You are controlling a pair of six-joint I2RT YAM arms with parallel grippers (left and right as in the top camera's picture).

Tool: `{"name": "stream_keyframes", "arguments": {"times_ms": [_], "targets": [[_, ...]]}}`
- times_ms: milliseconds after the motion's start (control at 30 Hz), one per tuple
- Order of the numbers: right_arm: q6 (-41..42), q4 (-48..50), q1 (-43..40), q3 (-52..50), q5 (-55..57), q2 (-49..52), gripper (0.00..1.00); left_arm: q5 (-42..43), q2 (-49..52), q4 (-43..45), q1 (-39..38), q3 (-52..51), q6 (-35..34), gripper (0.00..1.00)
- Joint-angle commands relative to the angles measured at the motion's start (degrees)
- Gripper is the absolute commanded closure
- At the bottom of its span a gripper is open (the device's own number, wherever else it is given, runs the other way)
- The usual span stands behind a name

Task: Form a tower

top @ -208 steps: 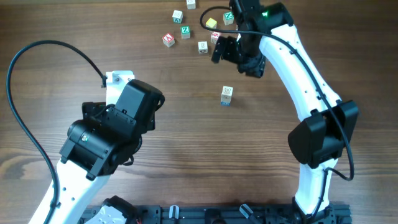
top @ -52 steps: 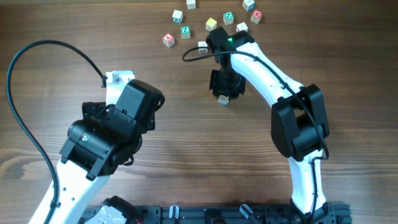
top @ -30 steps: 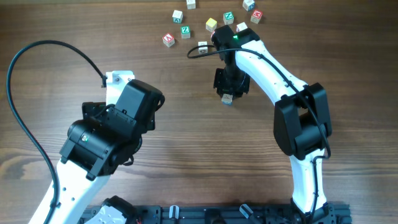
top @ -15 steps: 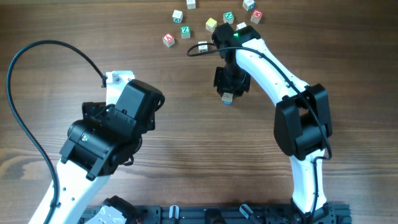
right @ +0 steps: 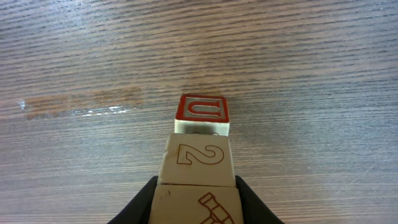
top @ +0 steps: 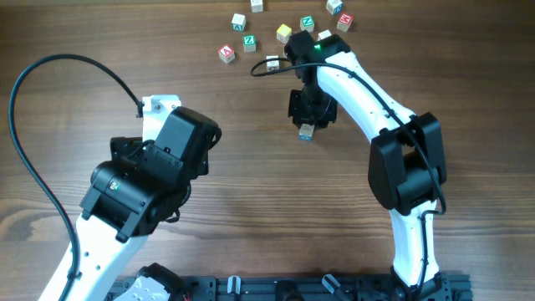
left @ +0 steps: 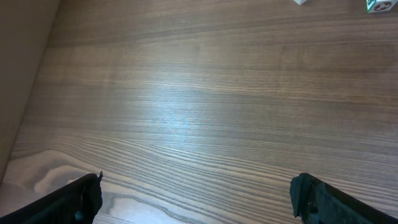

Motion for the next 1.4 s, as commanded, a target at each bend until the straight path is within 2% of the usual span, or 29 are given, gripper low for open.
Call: {"name": "stream_keyframes", "arguments": {"times_ms": [0,167,1367], "targets": [[2.16,0.44,-0.28,0.72,-0.81,-2.34,0.95,-0.15,-0.52,0.15,0.11,-0.04,0.46,0.00],[2.54,1.84,-0.28,-1.81,-1.81,-2.34,0.95,-0.15,-0.52,0.15,0.11,-0.04,0.46,0.00],[2.32,1.29,-0.70,-1.90,-1.16,-2.34,0.95,-0.15,-0.52,0.15,0.11,-0.04,0.46,0.00]]}}
